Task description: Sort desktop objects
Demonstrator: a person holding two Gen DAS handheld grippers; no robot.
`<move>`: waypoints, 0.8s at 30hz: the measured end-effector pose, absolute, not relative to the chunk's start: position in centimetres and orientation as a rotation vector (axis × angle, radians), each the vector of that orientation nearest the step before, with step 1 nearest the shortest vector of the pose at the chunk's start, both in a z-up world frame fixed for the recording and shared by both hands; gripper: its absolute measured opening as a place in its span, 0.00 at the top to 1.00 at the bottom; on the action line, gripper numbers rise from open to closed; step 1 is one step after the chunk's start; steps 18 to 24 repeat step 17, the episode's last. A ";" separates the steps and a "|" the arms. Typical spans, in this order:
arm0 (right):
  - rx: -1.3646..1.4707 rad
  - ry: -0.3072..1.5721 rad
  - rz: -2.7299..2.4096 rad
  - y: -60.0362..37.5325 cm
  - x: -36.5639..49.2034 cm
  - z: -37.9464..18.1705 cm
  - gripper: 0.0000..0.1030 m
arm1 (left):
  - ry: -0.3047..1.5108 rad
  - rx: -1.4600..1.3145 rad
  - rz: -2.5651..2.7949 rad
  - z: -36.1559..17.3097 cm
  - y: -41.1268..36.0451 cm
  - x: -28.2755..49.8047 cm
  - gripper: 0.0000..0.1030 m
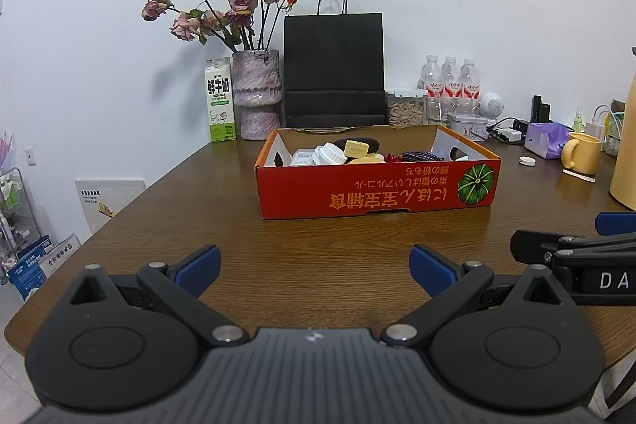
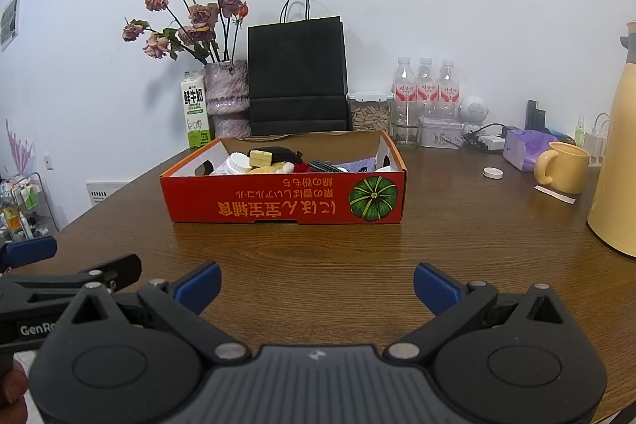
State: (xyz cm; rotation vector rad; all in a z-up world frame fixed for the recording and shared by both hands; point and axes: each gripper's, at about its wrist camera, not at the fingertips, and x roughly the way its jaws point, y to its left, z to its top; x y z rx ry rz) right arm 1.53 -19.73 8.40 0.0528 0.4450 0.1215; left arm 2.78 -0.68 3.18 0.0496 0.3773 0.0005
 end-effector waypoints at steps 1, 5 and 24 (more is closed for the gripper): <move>0.053 0.445 0.122 -19.7 1.5 8.4 0.00 | 0.378 0.050 0.000 3.2 -0.7 2.8 0.00; 0.053 0.446 0.122 -19.7 1.5 8.4 0.00 | 0.379 0.050 0.001 3.1 -0.5 2.7 0.00; 0.051 0.445 0.121 -19.8 1.4 8.2 0.00 | 0.391 0.035 -0.006 2.9 -0.4 2.8 0.00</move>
